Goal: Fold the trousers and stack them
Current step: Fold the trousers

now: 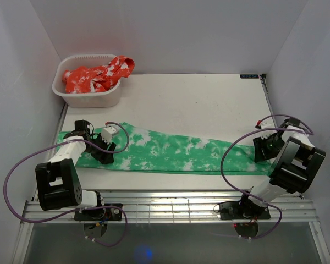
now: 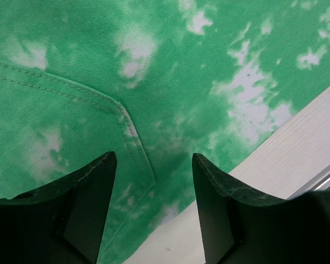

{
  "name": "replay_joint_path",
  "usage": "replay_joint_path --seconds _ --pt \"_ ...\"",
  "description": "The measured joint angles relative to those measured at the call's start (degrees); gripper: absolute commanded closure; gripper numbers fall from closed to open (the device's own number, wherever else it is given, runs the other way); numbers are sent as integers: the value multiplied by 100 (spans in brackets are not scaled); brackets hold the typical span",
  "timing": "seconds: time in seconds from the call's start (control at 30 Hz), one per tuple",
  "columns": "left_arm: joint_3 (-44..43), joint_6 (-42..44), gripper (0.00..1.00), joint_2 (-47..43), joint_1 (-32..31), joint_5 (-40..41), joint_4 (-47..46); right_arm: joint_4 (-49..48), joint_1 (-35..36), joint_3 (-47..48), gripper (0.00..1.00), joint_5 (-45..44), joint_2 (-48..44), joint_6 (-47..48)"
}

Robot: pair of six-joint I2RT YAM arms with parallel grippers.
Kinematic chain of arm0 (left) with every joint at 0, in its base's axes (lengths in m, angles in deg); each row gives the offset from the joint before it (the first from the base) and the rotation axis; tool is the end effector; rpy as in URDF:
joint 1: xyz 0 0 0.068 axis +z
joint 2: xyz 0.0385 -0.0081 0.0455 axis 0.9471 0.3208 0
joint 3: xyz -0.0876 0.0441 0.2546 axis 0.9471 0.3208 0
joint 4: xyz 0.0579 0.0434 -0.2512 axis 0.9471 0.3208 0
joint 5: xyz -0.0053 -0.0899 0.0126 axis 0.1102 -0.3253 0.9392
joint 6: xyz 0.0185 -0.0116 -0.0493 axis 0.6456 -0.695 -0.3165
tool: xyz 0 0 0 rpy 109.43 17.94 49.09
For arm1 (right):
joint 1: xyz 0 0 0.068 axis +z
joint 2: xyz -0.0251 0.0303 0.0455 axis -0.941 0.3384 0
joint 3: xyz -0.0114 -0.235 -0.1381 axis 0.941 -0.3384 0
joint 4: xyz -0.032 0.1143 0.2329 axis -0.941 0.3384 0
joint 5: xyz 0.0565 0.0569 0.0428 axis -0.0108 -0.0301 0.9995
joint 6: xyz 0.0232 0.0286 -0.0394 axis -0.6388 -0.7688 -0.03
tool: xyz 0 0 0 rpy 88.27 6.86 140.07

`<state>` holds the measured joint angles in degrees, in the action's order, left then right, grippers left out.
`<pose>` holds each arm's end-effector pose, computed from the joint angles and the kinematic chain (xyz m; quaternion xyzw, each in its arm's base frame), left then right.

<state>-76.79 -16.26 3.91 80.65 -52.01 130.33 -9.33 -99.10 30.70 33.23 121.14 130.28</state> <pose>0.2237 0.0192 0.1741 0.3339 0.9027 -0.1714 0.2103 0.2408 -0.1235 0.1722 -0.1729 0.9738 0.0329 0.1443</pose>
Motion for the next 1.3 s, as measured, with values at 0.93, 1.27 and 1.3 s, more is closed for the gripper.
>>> replay_joint_path --seconds 0.93,1.27,1.3 --pt "136 44 31 -107 0 118 -83 -94 -481 748 47 22 -400 -422" --pt "138 44 31 -341 0 114 4 129 -713 157 16 -11 -114 -387" --pt "138 44 31 -372 0 111 9 164 -796 131 19 -9 -46 -382"
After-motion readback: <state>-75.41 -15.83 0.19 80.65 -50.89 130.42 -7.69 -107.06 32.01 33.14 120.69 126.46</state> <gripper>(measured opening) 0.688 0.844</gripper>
